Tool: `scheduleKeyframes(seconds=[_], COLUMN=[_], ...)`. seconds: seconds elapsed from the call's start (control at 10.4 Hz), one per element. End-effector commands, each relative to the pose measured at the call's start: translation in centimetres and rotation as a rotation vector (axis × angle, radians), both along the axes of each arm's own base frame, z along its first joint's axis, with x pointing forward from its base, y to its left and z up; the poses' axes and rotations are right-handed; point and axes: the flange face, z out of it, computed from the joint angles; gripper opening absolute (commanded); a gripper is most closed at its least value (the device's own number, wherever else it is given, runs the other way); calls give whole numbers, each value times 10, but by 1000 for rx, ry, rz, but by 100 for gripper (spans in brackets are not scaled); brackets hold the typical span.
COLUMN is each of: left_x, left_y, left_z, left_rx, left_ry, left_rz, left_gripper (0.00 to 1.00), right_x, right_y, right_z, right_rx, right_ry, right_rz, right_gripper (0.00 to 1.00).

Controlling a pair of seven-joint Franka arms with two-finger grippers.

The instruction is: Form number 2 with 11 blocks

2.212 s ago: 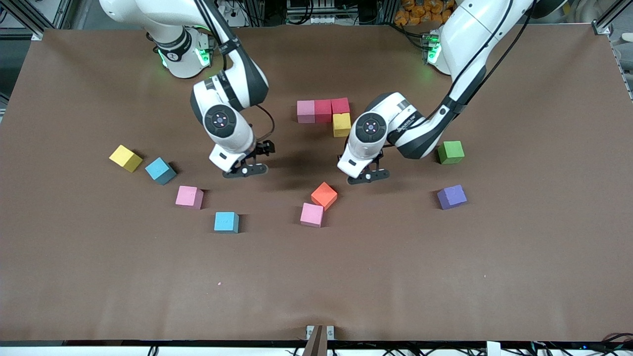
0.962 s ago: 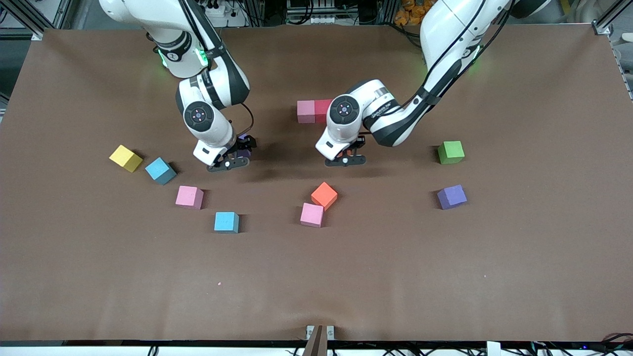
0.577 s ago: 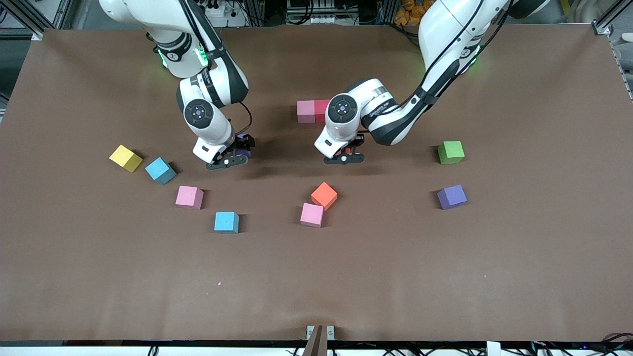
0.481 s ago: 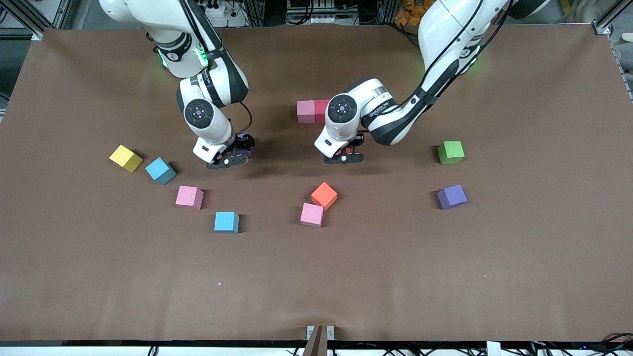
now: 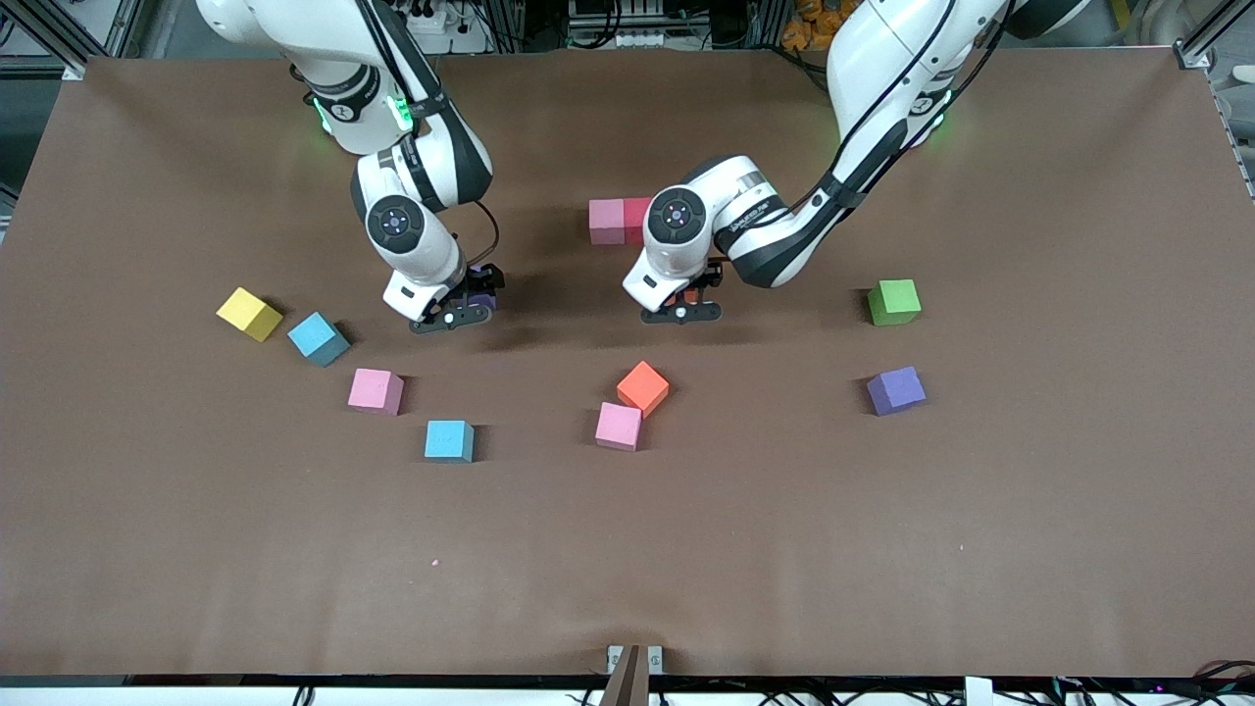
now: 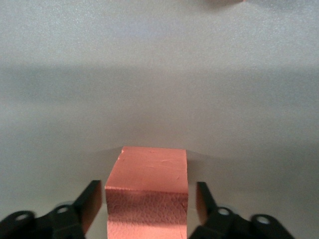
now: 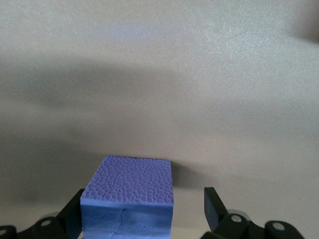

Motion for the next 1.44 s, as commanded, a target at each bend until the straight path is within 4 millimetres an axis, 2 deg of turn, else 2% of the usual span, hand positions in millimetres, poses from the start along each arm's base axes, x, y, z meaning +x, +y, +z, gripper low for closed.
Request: scheduleKeyframes(seconds=[0.0,0.29,0.38,0.58,0.67,0.77,0.96,1.15,1.35], left_x=[2,19,28,53,70,83,116,138,154], left_y=[-3,-1,-1,1,7,11,32,33,29], left_z=[9,31,40,58,65,72,76,75,68], left_rx=[-7,-25,-29,-53,-68,-86,-102,-138,-154], left_ry=[12,2,-5,-38,-59,-72,-104,-118,-139], left_rz=[36,78,89,120,129,125,63,-13,-92], left_gripper=[100,100,100,100,100,100,100,100,100], right_x=[-11,-20,-23,-26,-26,-26,-18,-7,3], right_y=[-4,-2,2,7,9,12,25,38,77], right_z=[-1,-6,-6,-6,-5,-2,7,20,43], right_rx=[-2,-7,-10,-10,-8,-2,32,70,97], right_ry=[3,19,23,26,24,21,-2,-18,-20], right_rz=[8,15,25,39,44,62,187,351,531], right_gripper=[100,100,88,54,43,40,40,40,40])
